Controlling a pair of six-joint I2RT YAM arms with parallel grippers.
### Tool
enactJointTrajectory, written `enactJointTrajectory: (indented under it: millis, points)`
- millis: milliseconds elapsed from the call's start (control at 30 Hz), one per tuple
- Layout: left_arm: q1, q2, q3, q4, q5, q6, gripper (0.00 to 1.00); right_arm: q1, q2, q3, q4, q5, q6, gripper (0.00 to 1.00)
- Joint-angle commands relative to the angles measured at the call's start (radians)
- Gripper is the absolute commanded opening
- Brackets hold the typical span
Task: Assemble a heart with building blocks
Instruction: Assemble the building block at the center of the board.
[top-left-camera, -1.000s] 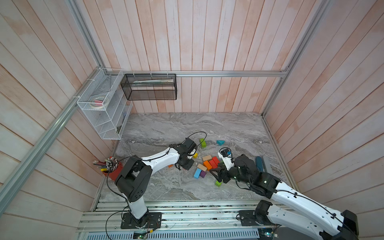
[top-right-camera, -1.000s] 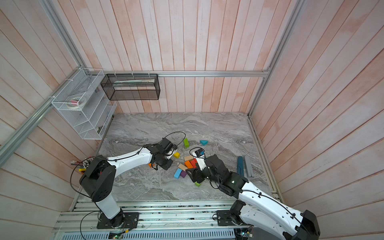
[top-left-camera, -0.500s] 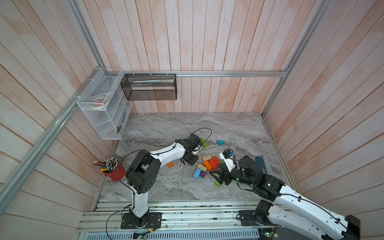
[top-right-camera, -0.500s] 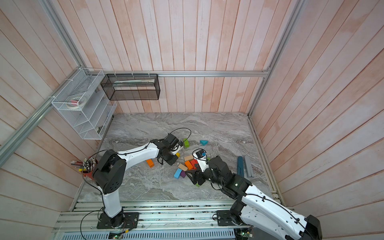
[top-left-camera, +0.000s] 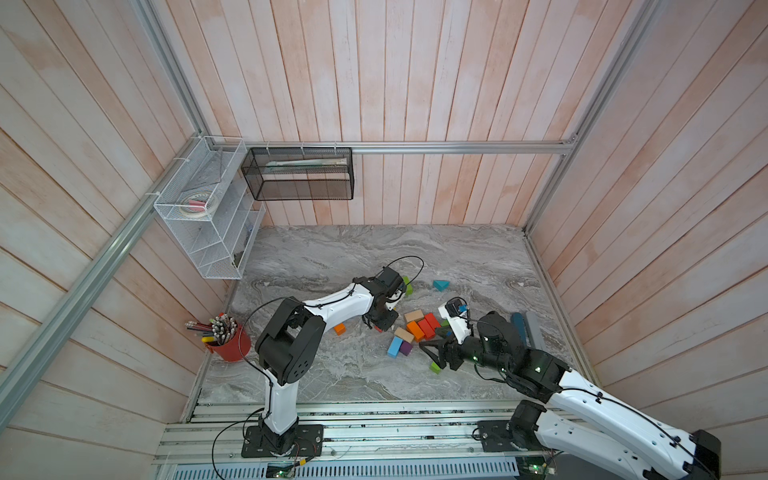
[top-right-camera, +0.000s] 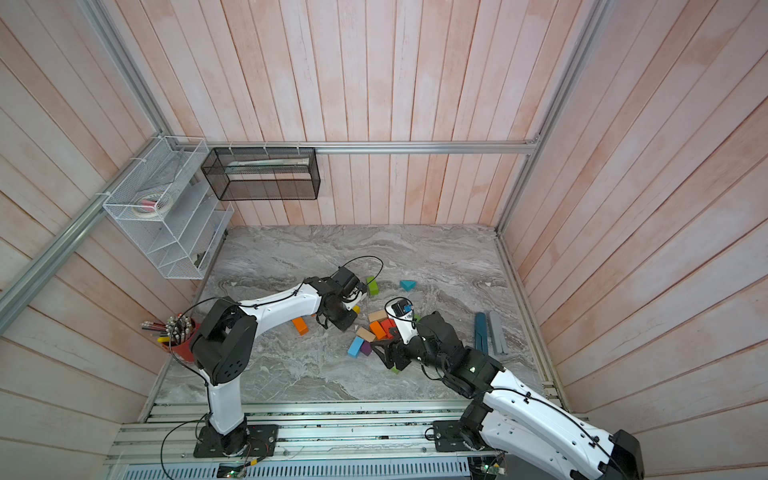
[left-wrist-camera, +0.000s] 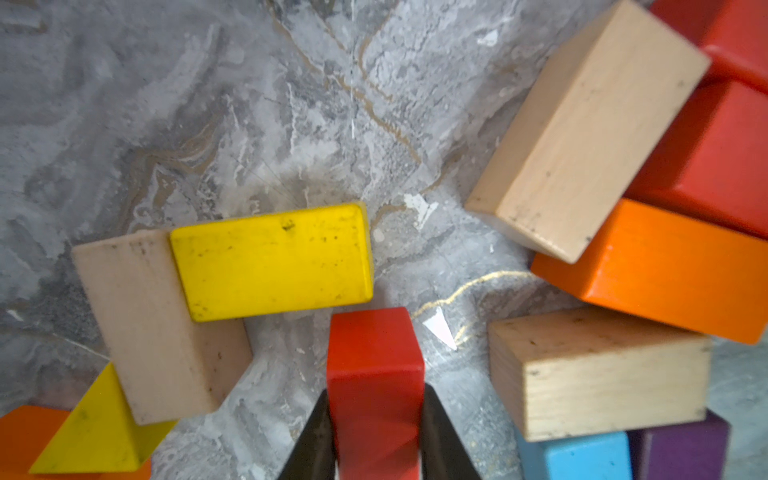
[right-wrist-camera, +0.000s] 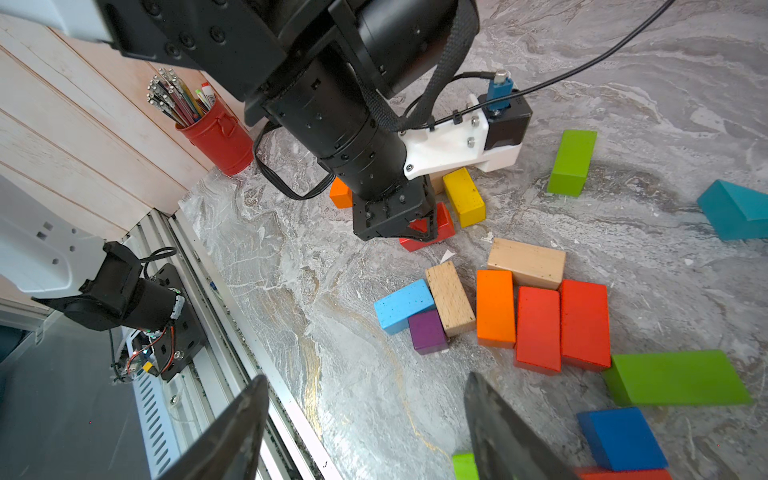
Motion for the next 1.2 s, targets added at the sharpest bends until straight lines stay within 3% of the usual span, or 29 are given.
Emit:
enactJointTrajectory:
  millis: [0, 367, 900, 1167]
  points:
    - [0.01, 0.033, 0.024, -0.01, -0.026, -0.026, 0.21, 0.001, -0.002, -0.009, -0.003, 0.007, 0.006, 0.74]
    - [0.019, 0.051, 0.043, -0.024, -0.042, -0.053, 0.22, 0.0, 0.001, -0.011, -0.001, 0.011, 0.007, 0.74]
    - [0.02, 0.05, 0.061, -0.032, 0.021, -0.074, 0.43, 0.0, 0.005, -0.012, -0.001, 0.013, 0.009, 0.74]
    - [0.022, 0.048, 0.067, -0.036, 0.034, -0.092, 0.39, 0.002, 0.005, -0.014, 0.002, 0.012, 0.009, 0.74]
